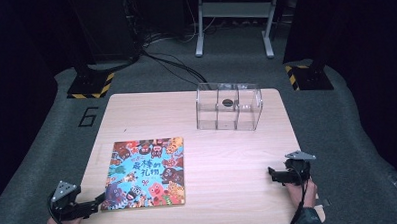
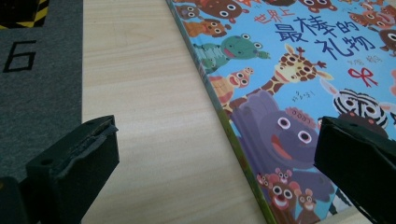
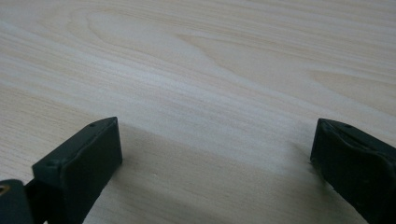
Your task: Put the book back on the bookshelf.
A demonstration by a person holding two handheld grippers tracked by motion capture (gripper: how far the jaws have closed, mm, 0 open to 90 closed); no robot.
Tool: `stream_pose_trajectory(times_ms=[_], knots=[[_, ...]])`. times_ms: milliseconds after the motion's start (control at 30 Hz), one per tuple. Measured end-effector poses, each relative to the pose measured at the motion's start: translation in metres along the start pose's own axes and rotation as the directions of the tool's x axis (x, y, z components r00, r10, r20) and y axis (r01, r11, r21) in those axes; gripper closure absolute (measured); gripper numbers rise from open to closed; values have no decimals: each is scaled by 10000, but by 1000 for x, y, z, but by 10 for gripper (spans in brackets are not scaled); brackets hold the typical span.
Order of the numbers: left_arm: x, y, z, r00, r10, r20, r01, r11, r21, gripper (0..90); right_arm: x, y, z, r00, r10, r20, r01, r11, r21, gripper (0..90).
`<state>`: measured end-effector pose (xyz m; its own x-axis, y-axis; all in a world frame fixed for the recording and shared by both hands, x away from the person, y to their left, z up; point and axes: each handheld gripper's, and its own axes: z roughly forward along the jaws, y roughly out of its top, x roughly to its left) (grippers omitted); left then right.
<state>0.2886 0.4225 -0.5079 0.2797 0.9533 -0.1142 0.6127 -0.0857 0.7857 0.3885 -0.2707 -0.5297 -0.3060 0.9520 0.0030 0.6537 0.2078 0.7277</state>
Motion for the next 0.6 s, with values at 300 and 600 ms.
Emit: stream_pose_trajectory(times_ms=[300, 600], knots=[[-3, 16, 16, 9997, 161, 209, -164, 9997, 177, 0, 0, 0, 0, 10000, 48, -66, -47, 10000, 48, 22], [-10, 33, 37, 9991, 232, 364, -245, 9990, 367, 0, 1, 0, 0, 10000, 64, 14, -64, 10000, 12, 28]])
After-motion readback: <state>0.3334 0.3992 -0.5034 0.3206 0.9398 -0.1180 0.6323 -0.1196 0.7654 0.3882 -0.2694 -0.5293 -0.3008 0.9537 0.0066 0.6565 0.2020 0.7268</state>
